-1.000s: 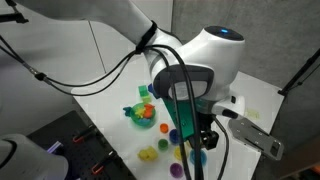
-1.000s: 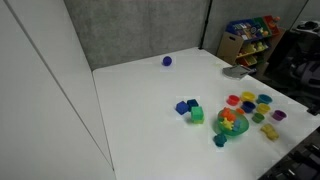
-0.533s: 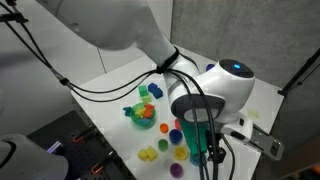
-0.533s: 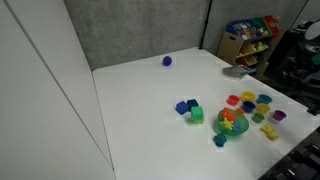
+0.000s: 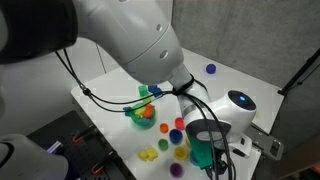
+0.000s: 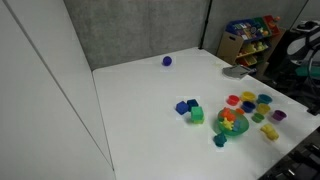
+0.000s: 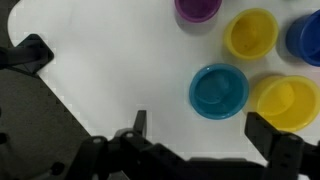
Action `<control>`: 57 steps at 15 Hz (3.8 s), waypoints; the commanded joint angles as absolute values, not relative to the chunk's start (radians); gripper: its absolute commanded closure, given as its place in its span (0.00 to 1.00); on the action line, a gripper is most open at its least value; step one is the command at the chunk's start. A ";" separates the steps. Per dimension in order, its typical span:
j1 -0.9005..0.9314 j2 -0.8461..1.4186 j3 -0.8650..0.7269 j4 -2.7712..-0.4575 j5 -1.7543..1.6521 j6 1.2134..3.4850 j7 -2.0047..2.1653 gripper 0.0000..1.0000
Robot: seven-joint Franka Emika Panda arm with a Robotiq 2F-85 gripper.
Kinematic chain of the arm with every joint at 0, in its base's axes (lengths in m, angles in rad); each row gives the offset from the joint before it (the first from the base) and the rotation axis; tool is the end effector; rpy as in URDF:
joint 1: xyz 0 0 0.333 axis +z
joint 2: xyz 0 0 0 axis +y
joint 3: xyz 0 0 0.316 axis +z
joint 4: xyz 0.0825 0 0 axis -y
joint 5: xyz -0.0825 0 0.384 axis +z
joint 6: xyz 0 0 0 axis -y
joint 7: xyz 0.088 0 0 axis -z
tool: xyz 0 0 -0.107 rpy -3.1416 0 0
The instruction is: Put the light-blue cup in the yellow one, then place the yellow toy in the bowl
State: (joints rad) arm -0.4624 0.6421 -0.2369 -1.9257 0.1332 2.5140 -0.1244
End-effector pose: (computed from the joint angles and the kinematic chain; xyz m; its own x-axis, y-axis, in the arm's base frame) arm 0.4745 -0.3961 0.1576 0.8003 -0.5985 -0.0367 -0.5959 -0.8006 0.0624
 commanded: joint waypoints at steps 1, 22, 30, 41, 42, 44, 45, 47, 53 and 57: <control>-0.497 0.746 -0.213 -1.818 0.147 2.505 -0.136 0.00; -0.460 0.932 -0.231 -1.733 0.119 2.606 -0.068 0.91; -0.442 0.823 -0.231 -1.785 0.131 2.600 -0.031 0.94; -0.389 0.740 -0.189 -1.849 0.138 2.629 -0.027 0.94; -0.385 0.748 -0.185 -1.844 0.138 2.627 -0.026 0.94; -0.381 0.756 -0.175 -1.838 0.140 2.620 -0.029 0.94; -0.379 0.759 -0.170 -1.836 0.141 2.616 -0.028 0.94; -0.374 0.763 -0.164 -1.836 0.140 2.619 -0.029 0.94; -0.370 0.785 -0.161 -1.828 0.136 2.625 -0.031 0.48; -0.373 0.785 -0.159 -1.830 0.137 2.621 -0.035 0.16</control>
